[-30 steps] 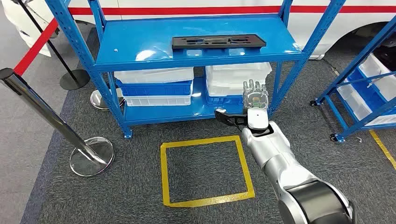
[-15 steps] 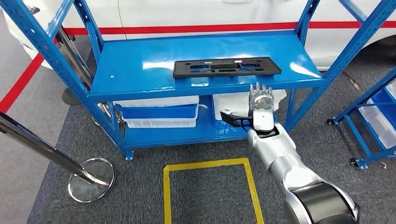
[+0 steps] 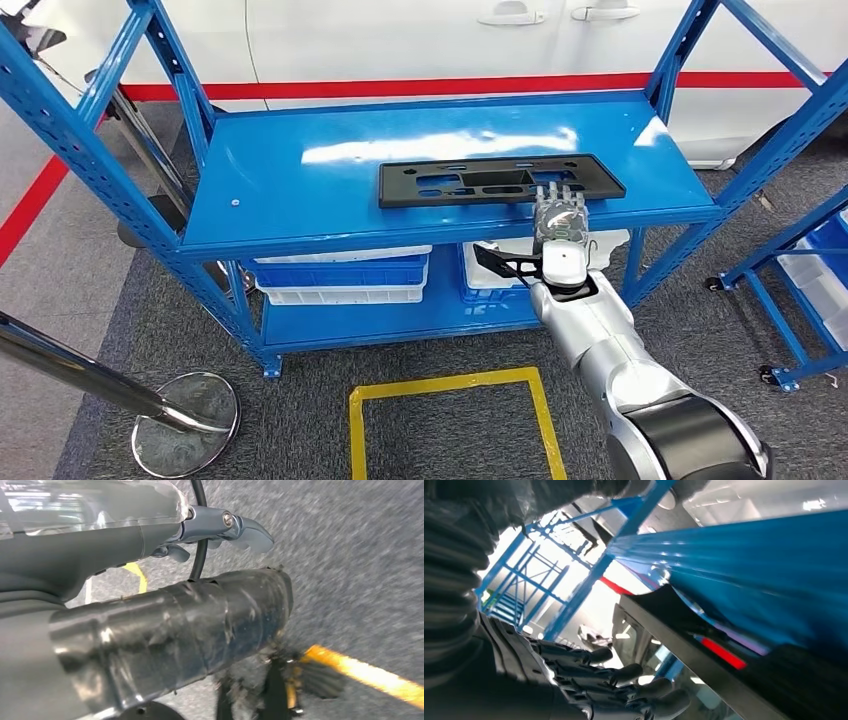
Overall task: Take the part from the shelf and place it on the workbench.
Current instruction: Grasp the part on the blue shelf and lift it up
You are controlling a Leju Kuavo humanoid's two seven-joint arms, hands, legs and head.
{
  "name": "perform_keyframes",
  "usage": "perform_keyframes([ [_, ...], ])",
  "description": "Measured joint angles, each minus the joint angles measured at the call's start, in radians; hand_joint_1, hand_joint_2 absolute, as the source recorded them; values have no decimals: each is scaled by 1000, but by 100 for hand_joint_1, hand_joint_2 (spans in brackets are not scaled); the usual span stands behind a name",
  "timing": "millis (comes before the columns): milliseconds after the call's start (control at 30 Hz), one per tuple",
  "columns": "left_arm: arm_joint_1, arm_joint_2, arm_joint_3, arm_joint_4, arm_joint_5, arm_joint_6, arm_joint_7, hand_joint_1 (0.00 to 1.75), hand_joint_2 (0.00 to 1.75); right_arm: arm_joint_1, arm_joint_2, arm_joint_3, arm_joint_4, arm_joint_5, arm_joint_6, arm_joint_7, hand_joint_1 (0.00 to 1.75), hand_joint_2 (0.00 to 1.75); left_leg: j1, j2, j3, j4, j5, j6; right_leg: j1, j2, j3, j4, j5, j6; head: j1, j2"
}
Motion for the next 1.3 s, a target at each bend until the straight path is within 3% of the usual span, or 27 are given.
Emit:
perform_keyframes([
  [33, -1, 0, 0, 0, -2, -1, -1, 0, 0, 3, -3, 0, 1, 0, 1, 1, 0, 175, 0, 0, 4, 1, -6, 0, -5, -1, -38, 47, -3, 4, 0, 0],
  [67, -2, 0, 0, 0, -3, -2, -2, 0, 0, 6, -6, 0, 2, 0, 1, 2, 0, 175, 1, -1, 9, 2, -12, -2, -9, -1, -59, 58, 15, 6, 0, 0],
  [100, -2, 0, 0, 0, -4, -2, -1, 0, 0, 7, -9, 0, 2, 0, 1, 3, 0, 175, 2, -2, 15, 5, -18, -5, -12, -3, -59, 27, 51, 8, 0, 0],
  [167, -1, 0, 0, 0, -8, -2, 3, 0, 0, 5, -13, 0, 2, 0, 1, 5, 0, 175, 3, -1, 24, 13, -30, -14, -13, -8, -20, -103, 140, 7, 0, 0],
  [233, -1, -1, 0, 0, -11, -2, 7, 0, 0, 2, -18, 0, 2, 0, 5, 8, 0, 175, 1, -1, 25, 22, -41, -23, -10, -11, 12, -196, 182, 3, 0, 0],
  [367, 0, 0, 0, 0, -17, -2, 18, 0, 0, -2, -28, 0, 2, 0, 19, 12, 0, 175, -1, 0, 26, 24, -47, -12, -6, -7, 22, -216, 186, -1, 0, 0],
  [567, -1, 0, 0, 0, -25, -5, 24, 0, 0, -8, -48, -3, 2, 0, 25, 17, 0, 175, 0, 2, 32, 15, -43, -24, -4, -5, 23, -216, 185, -10, 0, 0],
  [800, -1, 0, 1, 0, -31, -7, 36, 0, 0, -33, -70, -7, 5, 0, 41, 29, 0, 175, 1, 2, 32, 12, -42, -34, -3, -5, 22, -215, 183, -12, 0, 0],
  [1300, -1, 0, 15, 0, -26, -8, 33, 0, 0, -62, -80, -22, 5, 0, 54, 25, 0, 175, 0, 2, 32, 15, -43, -35, -4, -5, 24, -215, 183, -12, 0, 0],
])
